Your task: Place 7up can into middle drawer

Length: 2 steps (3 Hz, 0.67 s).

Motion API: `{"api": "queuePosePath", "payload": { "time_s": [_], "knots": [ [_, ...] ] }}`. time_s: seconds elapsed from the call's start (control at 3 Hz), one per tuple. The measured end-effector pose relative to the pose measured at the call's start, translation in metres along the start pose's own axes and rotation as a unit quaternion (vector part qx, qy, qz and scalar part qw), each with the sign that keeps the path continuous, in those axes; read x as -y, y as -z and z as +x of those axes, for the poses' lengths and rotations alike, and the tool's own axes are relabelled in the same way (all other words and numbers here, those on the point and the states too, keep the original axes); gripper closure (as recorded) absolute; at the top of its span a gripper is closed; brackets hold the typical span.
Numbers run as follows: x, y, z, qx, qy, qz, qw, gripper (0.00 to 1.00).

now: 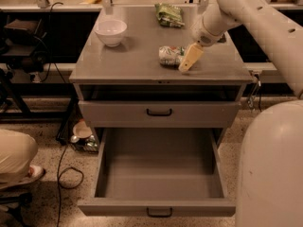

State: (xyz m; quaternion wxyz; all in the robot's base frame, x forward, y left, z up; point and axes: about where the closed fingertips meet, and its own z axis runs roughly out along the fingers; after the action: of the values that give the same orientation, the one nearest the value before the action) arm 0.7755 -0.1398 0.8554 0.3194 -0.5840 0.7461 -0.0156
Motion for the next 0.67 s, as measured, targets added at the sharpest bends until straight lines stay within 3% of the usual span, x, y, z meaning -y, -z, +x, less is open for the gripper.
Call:
{"api": "queuePosePath", "payload": {
  "time_s": [0.33,0.67],
  "knots": [
    [0.0010,-0.0040,0.0014,0.004,-0.004,0.000,1.0000,0.20],
    [0.0005,-0.0053,0.0027,0.010,-0.011,0.002,0.9999,0.43]
  ]
}}
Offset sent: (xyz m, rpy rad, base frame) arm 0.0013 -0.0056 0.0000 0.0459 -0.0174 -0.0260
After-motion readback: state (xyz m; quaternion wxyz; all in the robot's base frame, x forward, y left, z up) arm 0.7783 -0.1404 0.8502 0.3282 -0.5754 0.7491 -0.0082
